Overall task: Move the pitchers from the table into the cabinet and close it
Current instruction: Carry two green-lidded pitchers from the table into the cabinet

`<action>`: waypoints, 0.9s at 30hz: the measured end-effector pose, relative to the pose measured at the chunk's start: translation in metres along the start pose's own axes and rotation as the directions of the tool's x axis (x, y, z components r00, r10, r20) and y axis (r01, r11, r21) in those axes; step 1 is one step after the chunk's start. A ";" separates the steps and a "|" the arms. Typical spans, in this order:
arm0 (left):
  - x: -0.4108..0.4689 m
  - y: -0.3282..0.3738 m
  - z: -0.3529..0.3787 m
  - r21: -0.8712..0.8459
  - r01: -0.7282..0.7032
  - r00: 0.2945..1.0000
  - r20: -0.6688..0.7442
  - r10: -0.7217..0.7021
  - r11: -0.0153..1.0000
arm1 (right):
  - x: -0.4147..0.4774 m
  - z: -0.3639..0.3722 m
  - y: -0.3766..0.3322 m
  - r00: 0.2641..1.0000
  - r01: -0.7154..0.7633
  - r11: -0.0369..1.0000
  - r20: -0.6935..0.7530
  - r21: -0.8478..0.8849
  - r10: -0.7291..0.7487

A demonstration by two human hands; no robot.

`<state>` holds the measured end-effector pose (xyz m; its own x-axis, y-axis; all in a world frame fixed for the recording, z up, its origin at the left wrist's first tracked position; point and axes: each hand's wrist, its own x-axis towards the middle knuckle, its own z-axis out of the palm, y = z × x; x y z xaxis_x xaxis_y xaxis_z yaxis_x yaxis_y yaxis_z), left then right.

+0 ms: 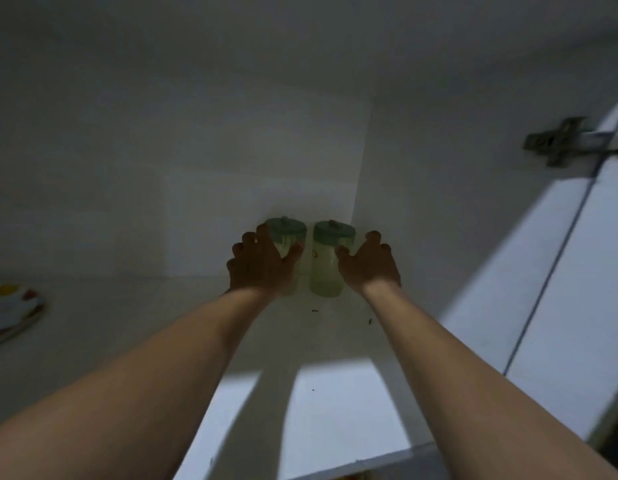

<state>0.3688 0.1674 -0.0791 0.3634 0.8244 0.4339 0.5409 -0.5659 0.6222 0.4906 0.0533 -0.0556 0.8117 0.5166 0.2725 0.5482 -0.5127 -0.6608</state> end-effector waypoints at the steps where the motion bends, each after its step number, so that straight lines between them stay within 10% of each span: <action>1: -0.006 0.003 -0.012 0.023 -0.030 0.999 0.016 0.030 0.999 | -0.009 -0.008 -0.006 1.000 0.016 0.999 0.009 -0.030 -0.016; 10: -0.068 0.013 -0.133 0.187 -0.316 0.949 0.060 0.310 0.930 | -0.104 -0.080 -0.075 0.980 0.200 0.957 0.032 -0.210 -0.198; 27: -0.256 -0.041 -0.322 0.606 -0.144 0.922 -0.206 0.329 0.783 | -0.283 -0.101 -0.154 0.803 0.584 0.811 0.163 -0.022 -0.573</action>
<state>0.0089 -0.0232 -0.0058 0.3568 0.5716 0.7389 0.8302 -0.5566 0.0296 0.1973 -0.0831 0.0392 0.3045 0.8205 0.4837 0.9232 -0.1292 -0.3618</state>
